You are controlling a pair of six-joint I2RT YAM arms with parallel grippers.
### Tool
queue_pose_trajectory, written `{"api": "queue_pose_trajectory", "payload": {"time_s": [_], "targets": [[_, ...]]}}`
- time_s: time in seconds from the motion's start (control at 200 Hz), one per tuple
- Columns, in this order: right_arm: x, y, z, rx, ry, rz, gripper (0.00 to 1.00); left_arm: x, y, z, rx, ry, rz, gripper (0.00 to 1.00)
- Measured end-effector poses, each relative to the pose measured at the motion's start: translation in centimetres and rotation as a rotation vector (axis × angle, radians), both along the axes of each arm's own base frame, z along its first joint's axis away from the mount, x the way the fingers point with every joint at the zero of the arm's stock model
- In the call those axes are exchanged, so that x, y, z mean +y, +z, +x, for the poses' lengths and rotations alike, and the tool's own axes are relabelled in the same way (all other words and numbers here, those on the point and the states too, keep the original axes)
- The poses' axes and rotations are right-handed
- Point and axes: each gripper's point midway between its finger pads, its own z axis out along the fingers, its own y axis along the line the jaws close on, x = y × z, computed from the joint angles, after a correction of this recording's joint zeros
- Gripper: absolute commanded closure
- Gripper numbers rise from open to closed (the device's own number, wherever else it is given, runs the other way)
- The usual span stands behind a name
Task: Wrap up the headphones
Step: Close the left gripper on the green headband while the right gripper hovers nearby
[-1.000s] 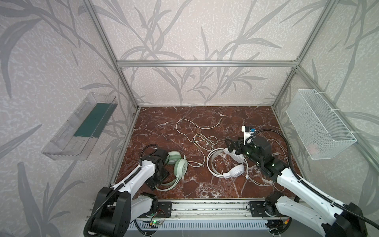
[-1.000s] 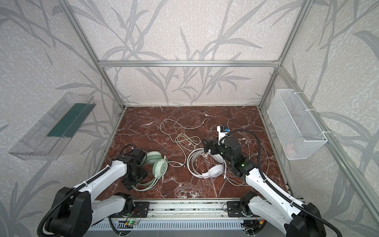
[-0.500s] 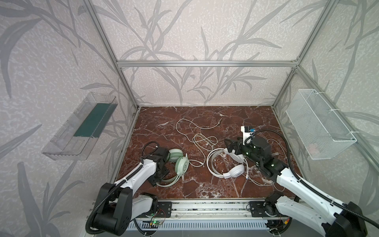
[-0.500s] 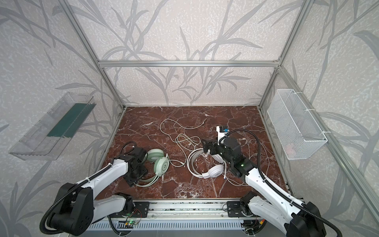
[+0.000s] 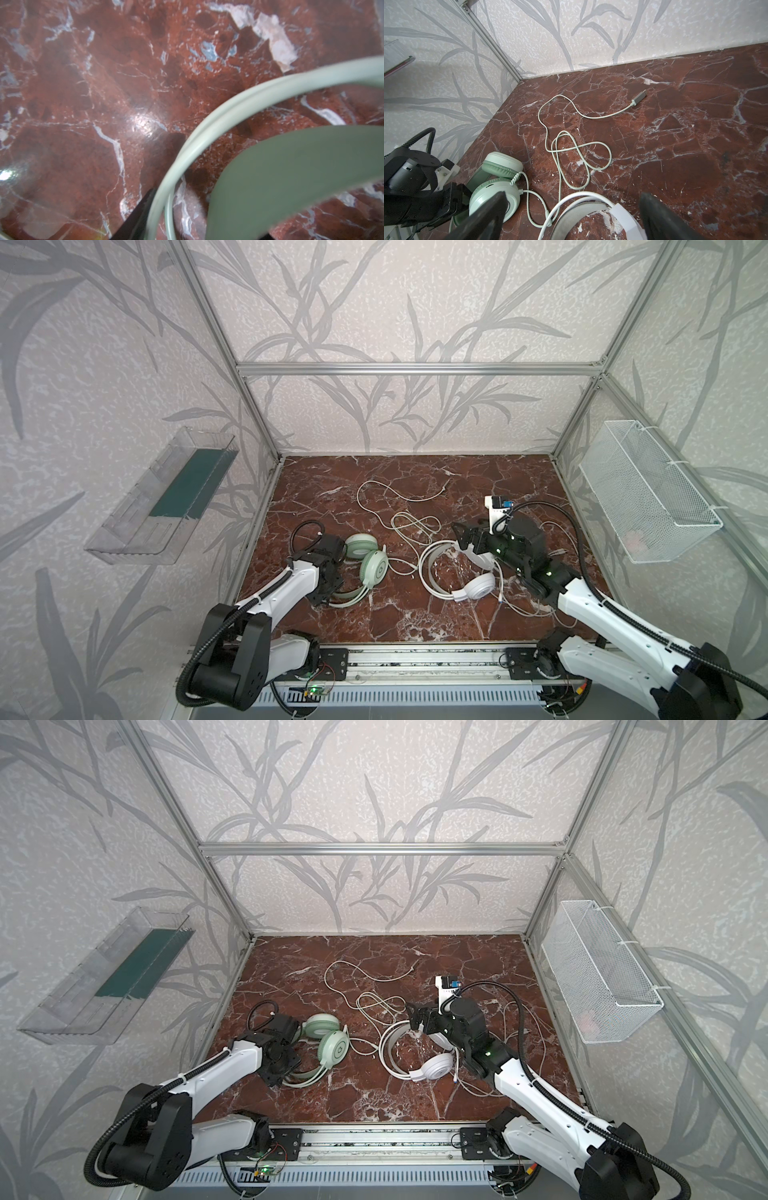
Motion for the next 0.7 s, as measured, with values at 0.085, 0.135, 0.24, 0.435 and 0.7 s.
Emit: {"api": "queue_pose_trajectory", "payload": {"time_s": [0.085, 0.135, 0.24, 0.435, 0.7], "targets": [[0.04, -0.01, -0.01, -0.001, 0.001, -0.002, 0.01, 0.05, 0.02, 0.0, 0.002, -0.008, 0.004, 0.39], [0.09, 0.02, -0.03, -0.002, 0.003, -0.001, 0.01, 0.06, 0.03, 0.01, 0.002, -0.014, 0.006, 0.4], [0.18, 0.04, -0.08, -0.003, 0.006, -0.001, 0.01, 0.1, 0.06, 0.09, 0.0, -0.026, 0.011, 0.46], [0.44, 0.03, -0.21, -0.004, 0.014, 0.0, 0.01, 0.36, 0.09, 0.29, 0.009, -0.051, 0.037, 0.63], [0.67, -0.29, -0.23, 0.002, 0.02, -0.009, 0.01, 0.44, 0.21, -0.11, 0.039, -0.068, 0.045, 1.0]]}}
